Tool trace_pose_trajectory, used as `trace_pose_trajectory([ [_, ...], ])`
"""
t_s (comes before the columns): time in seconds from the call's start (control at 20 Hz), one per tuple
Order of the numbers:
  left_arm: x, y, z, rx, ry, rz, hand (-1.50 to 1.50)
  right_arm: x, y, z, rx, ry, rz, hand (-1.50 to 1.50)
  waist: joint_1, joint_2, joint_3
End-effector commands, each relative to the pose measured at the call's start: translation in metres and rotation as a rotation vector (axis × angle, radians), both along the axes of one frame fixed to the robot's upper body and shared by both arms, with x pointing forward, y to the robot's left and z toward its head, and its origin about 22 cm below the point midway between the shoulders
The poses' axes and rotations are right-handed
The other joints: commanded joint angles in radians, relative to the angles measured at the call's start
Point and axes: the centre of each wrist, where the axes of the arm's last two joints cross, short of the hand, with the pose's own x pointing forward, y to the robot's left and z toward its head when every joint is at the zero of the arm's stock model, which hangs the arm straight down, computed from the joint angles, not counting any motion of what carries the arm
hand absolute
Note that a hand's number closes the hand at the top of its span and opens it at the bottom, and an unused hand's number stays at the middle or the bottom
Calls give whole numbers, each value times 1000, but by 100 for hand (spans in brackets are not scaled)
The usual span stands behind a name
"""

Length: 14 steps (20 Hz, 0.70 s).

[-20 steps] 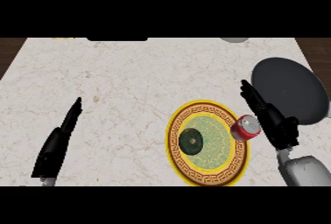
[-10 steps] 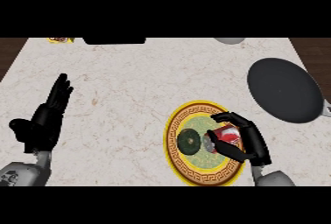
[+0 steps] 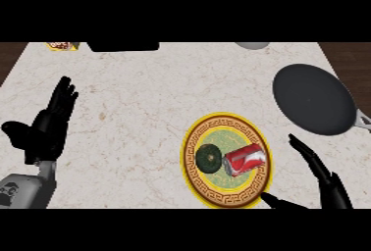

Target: Pick the squash from the plate and place it in the pan

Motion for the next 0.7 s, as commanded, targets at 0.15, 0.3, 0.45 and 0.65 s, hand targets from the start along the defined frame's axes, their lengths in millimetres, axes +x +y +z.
trace_pose_trajectory([
  [0.15, 5, 0, 3, -8, -8, -23, 0, -24, -11, 76, -313, 162, 22, -150, 18, 4, -3],
  [0.3, 9, -10, 13, -8, -2, -41, 0, -30, 5, 121, -324, 216, 9, -150, 29, 3, -2],
  [0.45, 24, -9, 10, -5, -10, -44, 0, -9, 20, 153, -355, 181, -22, -150, 49, 11, 0],
  [0.65, 16, -5, 6, -7, 2, -55, 0, 2, 41, 175, -422, 188, -51, -150, 59, 9, 2],
])
